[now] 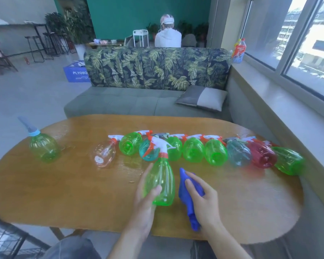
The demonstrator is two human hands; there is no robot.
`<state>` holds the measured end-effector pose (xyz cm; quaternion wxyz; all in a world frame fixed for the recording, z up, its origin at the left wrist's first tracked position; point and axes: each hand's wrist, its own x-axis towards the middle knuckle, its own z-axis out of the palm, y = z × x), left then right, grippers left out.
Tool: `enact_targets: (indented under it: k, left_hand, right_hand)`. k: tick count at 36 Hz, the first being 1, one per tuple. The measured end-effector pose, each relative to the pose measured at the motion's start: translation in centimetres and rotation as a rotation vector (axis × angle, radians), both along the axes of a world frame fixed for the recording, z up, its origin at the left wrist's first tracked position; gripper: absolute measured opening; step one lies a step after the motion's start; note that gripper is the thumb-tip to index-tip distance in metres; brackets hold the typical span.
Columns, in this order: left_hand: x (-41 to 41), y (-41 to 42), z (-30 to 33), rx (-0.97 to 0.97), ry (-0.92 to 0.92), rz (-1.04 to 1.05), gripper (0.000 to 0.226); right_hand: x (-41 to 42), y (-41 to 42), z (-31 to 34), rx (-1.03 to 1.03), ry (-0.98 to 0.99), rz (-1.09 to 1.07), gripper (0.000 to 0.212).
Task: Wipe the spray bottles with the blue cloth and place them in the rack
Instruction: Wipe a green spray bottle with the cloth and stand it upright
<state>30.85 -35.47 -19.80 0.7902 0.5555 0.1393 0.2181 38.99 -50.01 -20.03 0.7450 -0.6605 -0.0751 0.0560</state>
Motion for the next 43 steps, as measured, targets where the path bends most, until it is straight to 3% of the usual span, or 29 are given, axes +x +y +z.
enact_targets:
  k: [7,11,14,18,21,28,34,43]
  left_hand:
    - [0.1,1.5,-0.9,0.158,0.038,-0.007,0.071]
    - [-0.9,1.9,-2.0,0.14,0.019,-0.063,0.066]
    - [-1.4,1.5,-2.2,0.151,0.008,-0.068,0.07]
    - [-1.1,1.2,-1.8,0.306,0.01,-0.051,0.092]
    - [-0.9,1.0,-2.3,0.345,-0.008,-0.024,0.089]
    - [-1.2,1.7,-2.7,0.123,-0.038,-0.088,0.067]
    - [-1.3,1.2,-2.2,0.28,0.02,-0.051,0.088]
    - [-1.2,2.0,-2.9,0.19,-0.017,-0.105,0.066]
  right_hand:
    - [-1.8,1.3,-0.3,0.079,0.035,0.044,0.023]
    - [-2.1,1.1,-0.4,0.058,0.01,0.075,0.024]
    - [-2.5,1.1,-1.1,0.042,-0.016,0.077,0.025]
    - [-2.1,1.3,-1.1,0.032,-0.045,0.081,0.024]
    - [-2.1,1.4,-1.3,0.03,-0.043,0.071,0.023]
    - [-2.2,1.2,-1.8,0.021,-0.037,0.064,0.023]
    - [-2.1,1.2,-1.6,0.021,-0.052,0.084,0.024]
    - [-2.4,1.2,-1.4,0.023,-0.054,0.074,0.024]
